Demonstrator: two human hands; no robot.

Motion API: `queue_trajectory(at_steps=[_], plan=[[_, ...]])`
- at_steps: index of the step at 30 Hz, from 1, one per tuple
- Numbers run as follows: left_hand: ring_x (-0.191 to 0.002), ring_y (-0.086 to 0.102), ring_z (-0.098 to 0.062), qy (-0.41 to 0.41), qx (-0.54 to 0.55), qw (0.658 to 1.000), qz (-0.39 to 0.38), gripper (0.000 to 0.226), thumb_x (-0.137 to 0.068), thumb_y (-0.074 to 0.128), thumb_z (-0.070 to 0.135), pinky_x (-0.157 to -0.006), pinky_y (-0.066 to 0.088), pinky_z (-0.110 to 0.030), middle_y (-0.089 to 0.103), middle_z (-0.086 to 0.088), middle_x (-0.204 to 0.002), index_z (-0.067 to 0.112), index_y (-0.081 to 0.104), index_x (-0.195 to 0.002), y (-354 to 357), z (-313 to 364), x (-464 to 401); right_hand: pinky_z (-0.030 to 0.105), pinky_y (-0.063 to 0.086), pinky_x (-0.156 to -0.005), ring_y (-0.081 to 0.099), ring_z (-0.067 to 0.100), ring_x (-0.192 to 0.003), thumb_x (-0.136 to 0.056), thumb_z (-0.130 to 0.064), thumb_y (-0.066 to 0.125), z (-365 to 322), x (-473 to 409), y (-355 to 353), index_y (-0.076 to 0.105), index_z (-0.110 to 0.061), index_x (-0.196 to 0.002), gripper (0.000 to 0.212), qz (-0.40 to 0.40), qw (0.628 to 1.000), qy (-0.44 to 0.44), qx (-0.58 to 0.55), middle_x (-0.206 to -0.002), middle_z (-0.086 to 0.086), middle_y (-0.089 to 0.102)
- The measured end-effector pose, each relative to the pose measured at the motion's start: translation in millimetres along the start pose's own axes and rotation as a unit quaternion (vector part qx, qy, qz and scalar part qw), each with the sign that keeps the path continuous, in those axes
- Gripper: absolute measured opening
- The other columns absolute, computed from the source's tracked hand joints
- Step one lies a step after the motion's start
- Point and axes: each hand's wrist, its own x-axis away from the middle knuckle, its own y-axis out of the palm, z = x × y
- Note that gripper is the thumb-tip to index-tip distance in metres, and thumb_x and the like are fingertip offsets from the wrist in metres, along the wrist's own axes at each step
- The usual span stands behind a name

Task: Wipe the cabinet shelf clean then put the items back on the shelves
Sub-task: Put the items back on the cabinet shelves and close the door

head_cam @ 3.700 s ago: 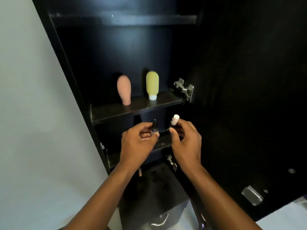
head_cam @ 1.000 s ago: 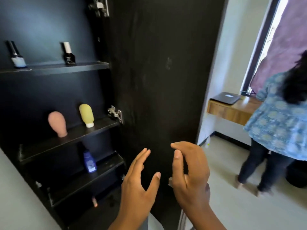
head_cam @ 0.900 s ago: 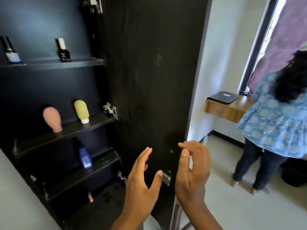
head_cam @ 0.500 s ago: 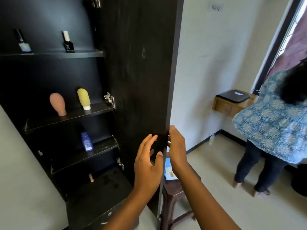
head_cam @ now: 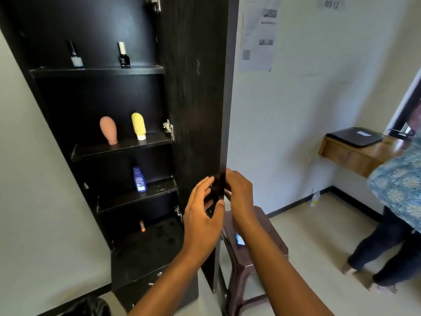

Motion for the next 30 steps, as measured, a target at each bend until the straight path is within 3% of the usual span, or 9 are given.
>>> queue_trajectory(at_steps=[5,9,11,14,23,26,30], plan=[[-0.127,0.060,0.000,-0.007,-0.017,0.999,0.051,0.051,-0.095,0.074,0.023,-0.101,0.054,-0.019,0.063,0.017,-0.138,0.037,0.056,-0.140,-28,-1,4,0.031,0.058,-0.085,0.073,0.014,-0.091,-0.106,-0.032,0.057,5,15,20,0.073,-0.026,-0.088,0.025,-0.052,0.998,-0.029,-0.013,-0.085,-0.008,0.075],[-0.116,0.065,0.006,0.009,-0.025,0.994,0.109,0.043,-0.091,0.078,0.025,-0.089,0.053,-0.010,0.067,0.031,-0.119,0.034,0.062,-0.129,-63,1,5,0.035,0.060,-0.085,0.072,0.018,-0.089,-0.103,-0.034,0.062,11,33,49,0.072,-0.016,-0.096,0.022,-0.100,0.993,-0.047,-0.030,-0.088,-0.001,0.074],[-0.113,0.066,0.006,0.023,-0.035,0.990,0.133,0.039,-0.090,0.077,0.027,-0.087,0.052,-0.008,0.066,0.033,-0.115,0.029,0.064,-0.126,-83,-1,3,0.035,0.061,-0.085,0.072,0.019,-0.090,-0.100,-0.039,0.066,15,40,68,0.071,-0.016,-0.099,0.024,-0.118,0.991,-0.047,-0.034,-0.091,0.001,0.074],[-0.110,0.068,0.003,0.034,-0.053,0.984,0.165,0.036,-0.089,0.075,0.030,-0.087,0.053,-0.009,0.069,0.022,-0.115,0.023,0.066,-0.123,-114,-8,-1,0.029,0.061,-0.081,0.072,0.012,-0.087,-0.095,-0.052,0.069,20,45,97,0.070,-0.022,-0.098,0.031,-0.133,0.990,-0.045,-0.008,-0.091,-0.006,0.074],[-0.101,0.071,0.003,0.006,-0.097,0.964,0.248,0.029,-0.094,0.074,0.018,-0.083,0.056,-0.012,0.073,0.028,-0.104,0.036,0.068,-0.116,-201,-36,-23,0.030,0.060,-0.070,0.067,0.009,-0.065,-0.081,-0.078,0.067,14,41,189,0.069,-0.024,-0.069,0.056,-0.177,0.973,-0.077,0.128,-0.065,-0.008,0.069],[-0.098,0.070,0.009,-0.008,-0.103,0.956,0.274,0.032,-0.096,0.072,0.016,-0.079,0.054,-0.007,0.070,0.029,-0.105,0.038,0.066,-0.117,-228,-46,-40,0.030,0.060,-0.070,0.069,0.006,-0.067,-0.082,-0.074,0.070,16,37,223,0.071,-0.026,-0.069,0.049,-0.181,0.967,-0.099,0.149,-0.065,-0.011,0.070],[-0.095,0.065,0.021,-0.030,-0.122,0.950,0.286,0.036,-0.096,0.072,0.019,-0.078,0.050,-0.002,0.067,0.027,-0.109,0.024,0.066,-0.131,-262,-70,-66,0.036,0.062,-0.072,0.069,0.003,-0.071,-0.084,-0.062,0.074,21,29,265,0.072,-0.031,-0.078,0.032,-0.195,0.955,-0.137,0.176,-0.071,-0.013,0.071]])
